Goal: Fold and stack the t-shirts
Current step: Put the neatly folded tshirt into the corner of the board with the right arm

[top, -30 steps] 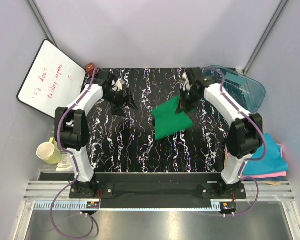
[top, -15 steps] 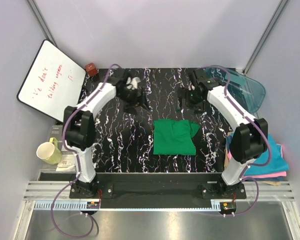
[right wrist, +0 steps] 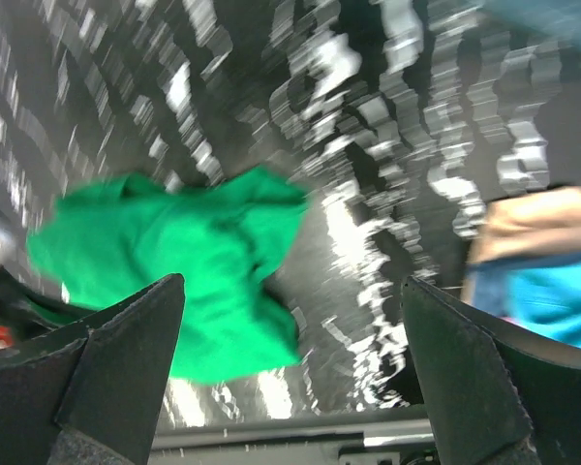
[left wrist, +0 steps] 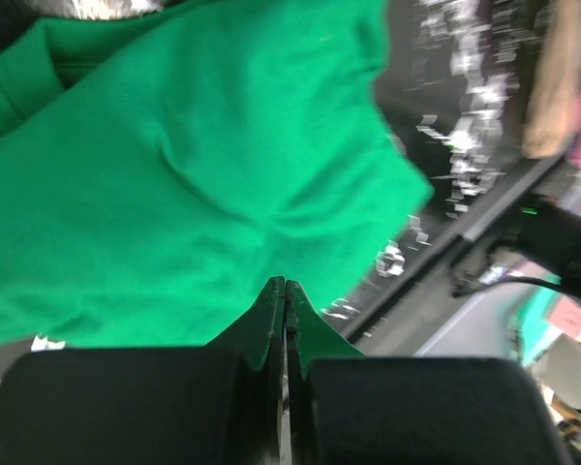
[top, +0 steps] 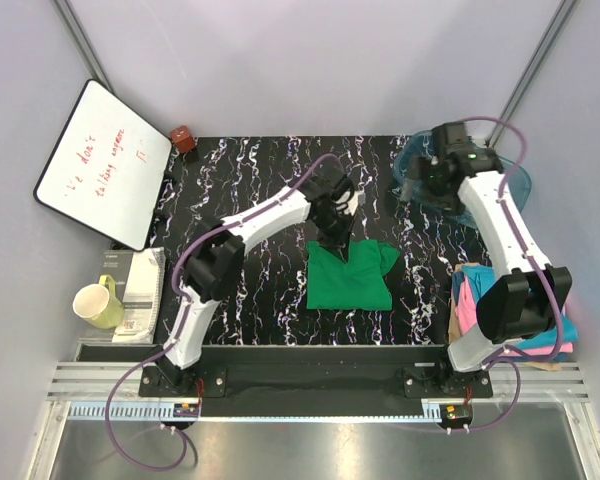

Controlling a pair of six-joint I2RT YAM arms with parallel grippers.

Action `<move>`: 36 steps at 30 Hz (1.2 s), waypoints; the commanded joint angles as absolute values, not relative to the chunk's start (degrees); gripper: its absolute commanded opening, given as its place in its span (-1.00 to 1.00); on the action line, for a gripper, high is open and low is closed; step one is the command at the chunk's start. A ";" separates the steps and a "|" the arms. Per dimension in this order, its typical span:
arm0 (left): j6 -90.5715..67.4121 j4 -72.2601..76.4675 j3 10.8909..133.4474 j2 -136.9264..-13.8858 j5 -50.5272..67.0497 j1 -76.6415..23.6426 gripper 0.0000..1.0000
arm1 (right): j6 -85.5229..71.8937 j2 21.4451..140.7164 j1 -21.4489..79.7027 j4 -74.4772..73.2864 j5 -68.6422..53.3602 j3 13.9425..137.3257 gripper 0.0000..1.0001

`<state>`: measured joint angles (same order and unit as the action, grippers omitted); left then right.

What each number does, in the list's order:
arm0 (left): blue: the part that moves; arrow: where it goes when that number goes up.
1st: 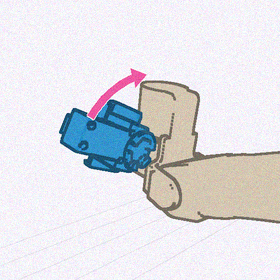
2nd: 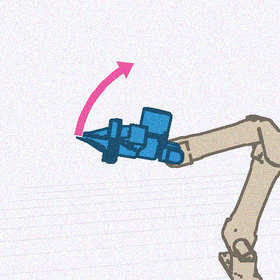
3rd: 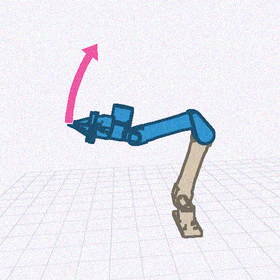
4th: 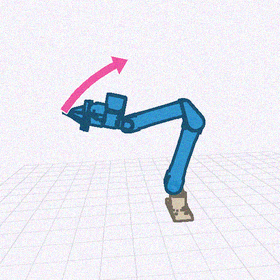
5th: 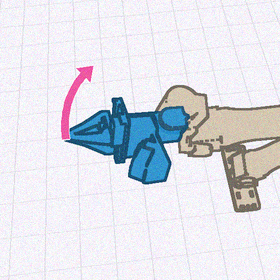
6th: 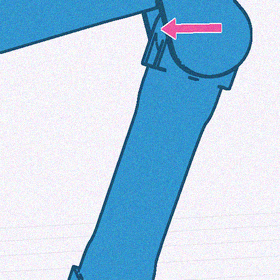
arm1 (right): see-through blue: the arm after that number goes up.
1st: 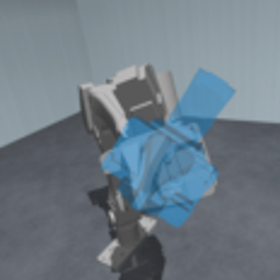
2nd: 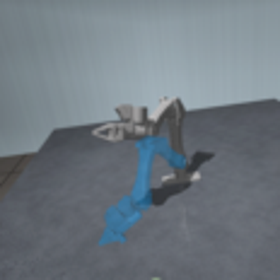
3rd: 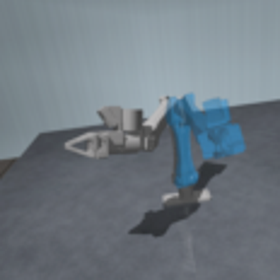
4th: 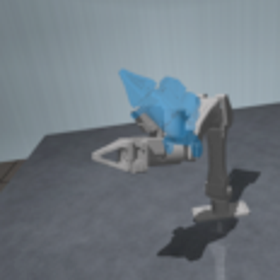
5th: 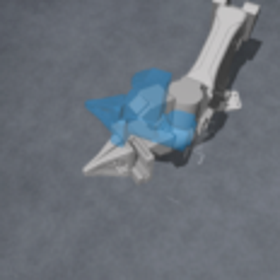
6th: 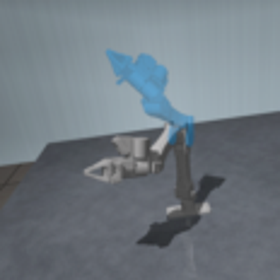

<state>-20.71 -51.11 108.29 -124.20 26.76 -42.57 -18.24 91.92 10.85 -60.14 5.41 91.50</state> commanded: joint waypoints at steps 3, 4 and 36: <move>-16.71 -51.85 108.20 -127.97 18.03 -44.03 -1.00 | -15.21 89.30 4.75 -61.96 9.57 97.73 1.00; -16.61 -51.86 107.85 -128.40 16.10 -44.29 -1.00 | -14.60 89.73 4.31 -62.05 9.93 98.34 1.00; -12.65 -54.05 103.16 -115.34 4.30 -29.79 -1.00 | -14.41 90.00 0.97 -63.28 9.67 100.45 1.00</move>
